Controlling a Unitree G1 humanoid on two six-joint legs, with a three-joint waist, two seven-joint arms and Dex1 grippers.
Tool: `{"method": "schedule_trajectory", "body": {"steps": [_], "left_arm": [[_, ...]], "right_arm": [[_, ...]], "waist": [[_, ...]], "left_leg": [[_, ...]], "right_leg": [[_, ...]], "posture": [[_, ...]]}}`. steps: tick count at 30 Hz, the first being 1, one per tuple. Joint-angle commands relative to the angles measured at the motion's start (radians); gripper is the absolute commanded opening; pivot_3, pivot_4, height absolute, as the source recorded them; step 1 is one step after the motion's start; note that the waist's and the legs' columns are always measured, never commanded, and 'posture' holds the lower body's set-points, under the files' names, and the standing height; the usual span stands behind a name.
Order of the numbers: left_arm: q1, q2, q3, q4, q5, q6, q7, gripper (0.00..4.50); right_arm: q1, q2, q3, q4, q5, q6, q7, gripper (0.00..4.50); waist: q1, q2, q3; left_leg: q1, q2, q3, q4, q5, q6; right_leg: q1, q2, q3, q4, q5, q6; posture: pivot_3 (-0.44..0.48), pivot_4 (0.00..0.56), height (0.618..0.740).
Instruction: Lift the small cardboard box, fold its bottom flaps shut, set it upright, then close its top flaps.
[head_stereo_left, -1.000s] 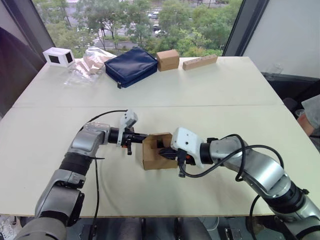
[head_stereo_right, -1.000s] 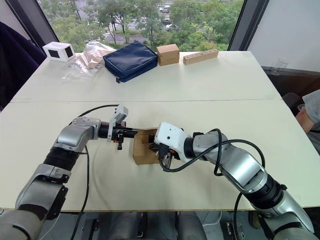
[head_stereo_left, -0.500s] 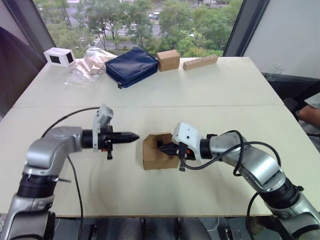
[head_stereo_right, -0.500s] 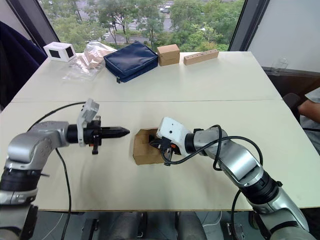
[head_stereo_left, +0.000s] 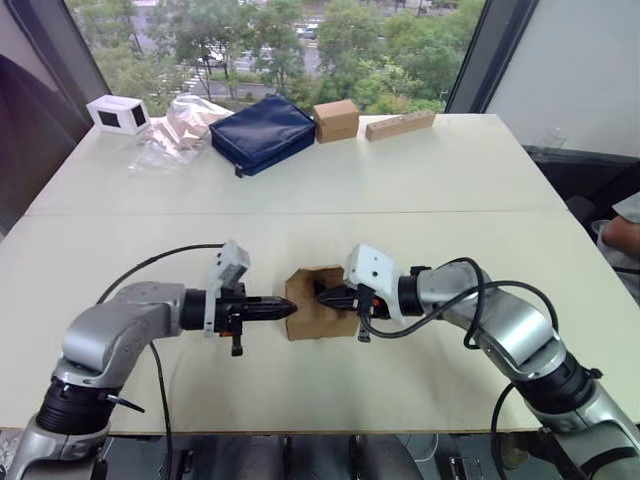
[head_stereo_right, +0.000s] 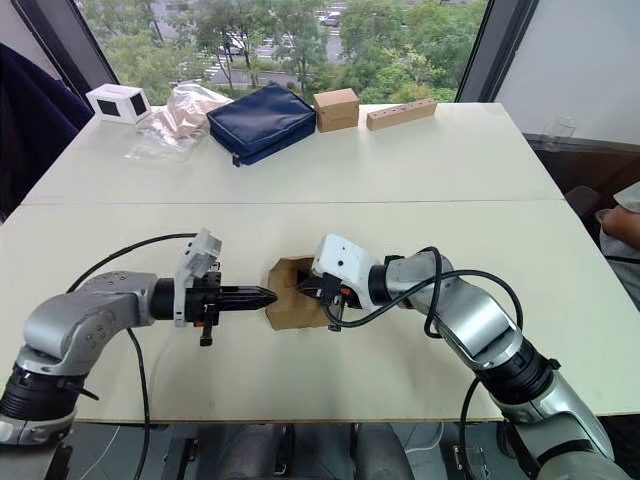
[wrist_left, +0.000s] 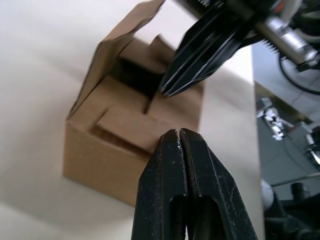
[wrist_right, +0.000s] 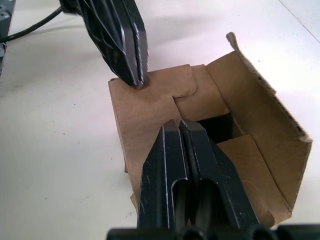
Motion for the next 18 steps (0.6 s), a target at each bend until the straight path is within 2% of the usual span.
{"method": "schedule_trajectory", "body": {"steps": [1,3,6,9,11,14,18], "left_arm": [[-0.010,0.010,-0.010,0.006,0.007,-0.034,-0.010,0.02],[-0.009,0.013,-0.019,0.008,0.005,-0.039,-0.016,0.02],[-0.007,0.012,-0.031,0.009,0.007,-0.047,-0.018,0.02],[-0.011,0.009,-0.037,0.013,0.006,-0.051,-0.017,0.02],[-0.014,0.009,-0.038,0.016,0.006,-0.051,-0.017,0.02],[-0.015,0.006,-0.037,0.016,0.006,-0.054,-0.011,0.02],[-0.011,0.009,-0.035,0.013,0.004,-0.056,-0.007,0.02]], "right_arm": [[-0.014,0.008,-0.043,-0.038,0.019,0.000,0.005,0.00],[-0.019,0.013,-0.089,-0.053,0.060,0.013,0.011,0.00],[-0.045,0.054,-0.239,-0.059,0.206,0.055,0.015,0.00],[-0.092,0.109,-0.312,-0.005,0.242,0.055,-0.035,0.00],[-0.107,0.121,-0.294,0.024,0.207,0.039,-0.058,0.00],[-0.121,0.101,-0.195,0.075,0.076,-0.009,-0.100,0.00],[-0.112,0.074,-0.114,0.088,0.007,-0.034,-0.082,0.00]], "waist": [[0.000,0.000,0.000],[0.000,0.000,0.000],[0.001,0.000,0.000],[0.000,0.000,0.000],[0.000,0.000,0.000],[-0.001,0.000,0.000],[-0.001,0.000,0.000]], "left_leg": [[0.000,0.000,0.000,0.000,0.000,0.000],[0.000,0.000,0.000,0.000,0.000,0.000],[0.000,0.000,0.000,0.000,0.000,0.000],[0.000,0.000,0.000,0.000,0.000,0.000],[0.001,0.000,0.000,-0.001,0.000,0.000],[0.001,0.000,0.001,-0.001,0.000,0.000],[0.001,0.000,0.001,-0.001,0.000,0.000]], "right_leg": [[0.000,0.000,0.000,0.000,0.000,0.000],[0.000,0.000,0.000,0.000,0.000,0.000],[0.000,0.000,0.000,0.000,0.000,0.000],[0.000,0.000,0.000,0.000,0.000,0.000],[0.001,0.000,0.000,0.000,0.000,0.000],[0.001,0.000,0.000,0.000,0.000,0.000],[0.000,0.000,0.000,0.000,0.000,0.000]], "posture": [[0.000,0.150,0.740],[0.000,0.150,0.740],[0.000,0.150,0.740],[0.000,0.150,0.740],[0.000,0.150,0.740],[0.000,0.150,0.740],[0.000,0.150,0.740]]}}
